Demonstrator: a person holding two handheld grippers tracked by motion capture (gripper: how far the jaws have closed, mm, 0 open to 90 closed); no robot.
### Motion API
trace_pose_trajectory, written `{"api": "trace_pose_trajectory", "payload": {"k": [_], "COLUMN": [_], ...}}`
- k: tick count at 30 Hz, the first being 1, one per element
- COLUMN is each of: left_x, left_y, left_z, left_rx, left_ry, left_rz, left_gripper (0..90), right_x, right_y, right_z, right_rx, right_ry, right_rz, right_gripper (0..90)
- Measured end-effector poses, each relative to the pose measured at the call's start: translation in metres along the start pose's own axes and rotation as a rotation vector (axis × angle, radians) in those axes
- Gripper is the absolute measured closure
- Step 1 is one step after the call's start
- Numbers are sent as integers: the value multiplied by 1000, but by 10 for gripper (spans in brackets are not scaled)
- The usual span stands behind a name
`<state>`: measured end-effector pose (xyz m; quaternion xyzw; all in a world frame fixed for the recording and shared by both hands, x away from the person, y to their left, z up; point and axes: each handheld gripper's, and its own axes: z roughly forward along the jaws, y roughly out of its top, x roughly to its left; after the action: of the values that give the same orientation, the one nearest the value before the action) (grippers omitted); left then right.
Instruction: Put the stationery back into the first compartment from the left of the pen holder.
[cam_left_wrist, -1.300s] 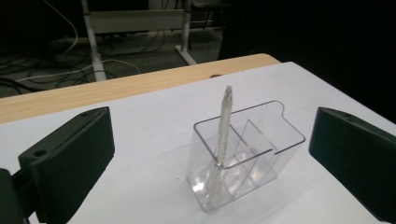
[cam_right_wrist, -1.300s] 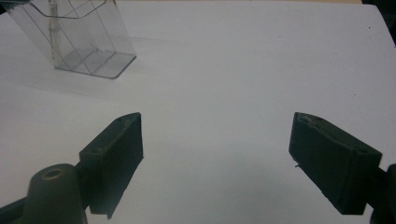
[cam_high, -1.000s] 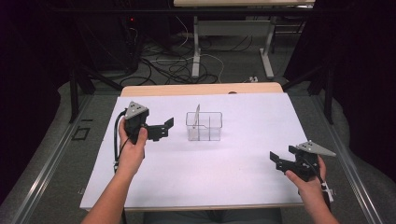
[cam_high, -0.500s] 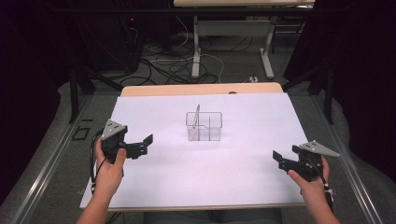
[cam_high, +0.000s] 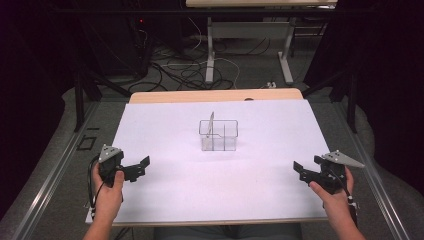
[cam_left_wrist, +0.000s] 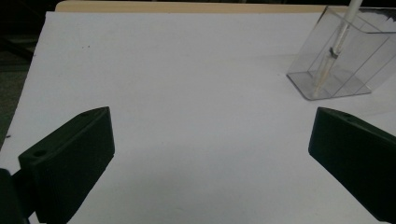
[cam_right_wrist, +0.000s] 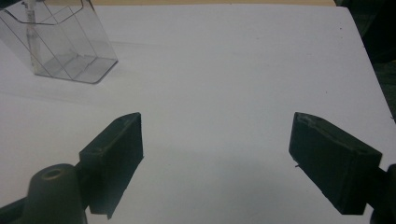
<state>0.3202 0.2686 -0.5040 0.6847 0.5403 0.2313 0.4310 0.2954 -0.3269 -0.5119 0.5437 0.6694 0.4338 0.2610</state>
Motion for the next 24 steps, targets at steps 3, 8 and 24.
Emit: {"api": "trace_pose_trajectory", "payload": {"k": [3, 8, 24], "left_x": [5, 13, 33], "left_y": [-4, -10, -25], "left_z": [1, 4, 13], "left_rx": [-13, -20, 25], "left_ry": [5, 4, 50], "left_rz": [-10, -34, -117], "left_gripper": [4, 4, 9], "right_x": [-1, -2, -2], "right_y": [-1, -2, -4], "right_z": [1, 3, 7], "right_rx": [1, 14, 20], "right_ry": [-3, -3, -8], "right_rz": [-3, 1, -9], "right_gripper": [172, 173, 174]}}
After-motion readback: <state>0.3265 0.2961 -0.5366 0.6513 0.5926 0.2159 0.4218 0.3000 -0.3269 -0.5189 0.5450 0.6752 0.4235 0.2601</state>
